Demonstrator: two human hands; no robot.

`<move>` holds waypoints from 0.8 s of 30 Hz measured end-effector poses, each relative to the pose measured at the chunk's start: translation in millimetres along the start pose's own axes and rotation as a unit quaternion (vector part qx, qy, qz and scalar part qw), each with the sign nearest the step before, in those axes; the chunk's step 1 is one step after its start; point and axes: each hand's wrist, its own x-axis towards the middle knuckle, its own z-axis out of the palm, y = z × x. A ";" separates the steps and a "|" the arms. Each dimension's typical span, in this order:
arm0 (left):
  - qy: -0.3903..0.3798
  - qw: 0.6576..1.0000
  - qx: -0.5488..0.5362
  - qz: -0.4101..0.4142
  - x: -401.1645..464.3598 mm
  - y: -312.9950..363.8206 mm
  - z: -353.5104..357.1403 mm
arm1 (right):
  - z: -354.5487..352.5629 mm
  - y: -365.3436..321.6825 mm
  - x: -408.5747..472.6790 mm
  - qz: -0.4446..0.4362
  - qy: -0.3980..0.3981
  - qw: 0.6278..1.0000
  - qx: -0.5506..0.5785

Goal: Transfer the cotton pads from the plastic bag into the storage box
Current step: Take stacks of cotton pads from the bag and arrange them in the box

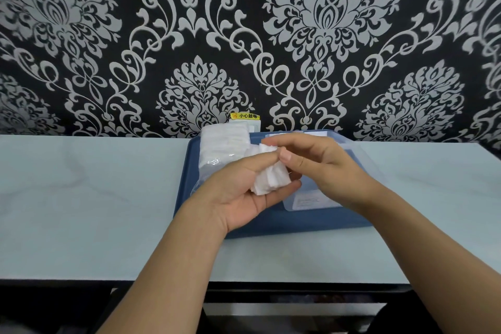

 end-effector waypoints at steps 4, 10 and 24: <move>-0.026 0.999 -0.023 -0.002 -2.6 4.5 1.2 | -1.1 0.2 -0.1 -0.030 0.032 0.999 0.019; -0.018 1.000 0.011 0.003 -3.1 2.7 4.3 | -0.2 -1.4 1.0 -0.076 0.098 0.992 -0.014; -0.013 0.999 0.027 -0.020 -3.9 2.2 6.0 | -7.4 -8.5 -2.1 -0.070 0.062 0.995 0.023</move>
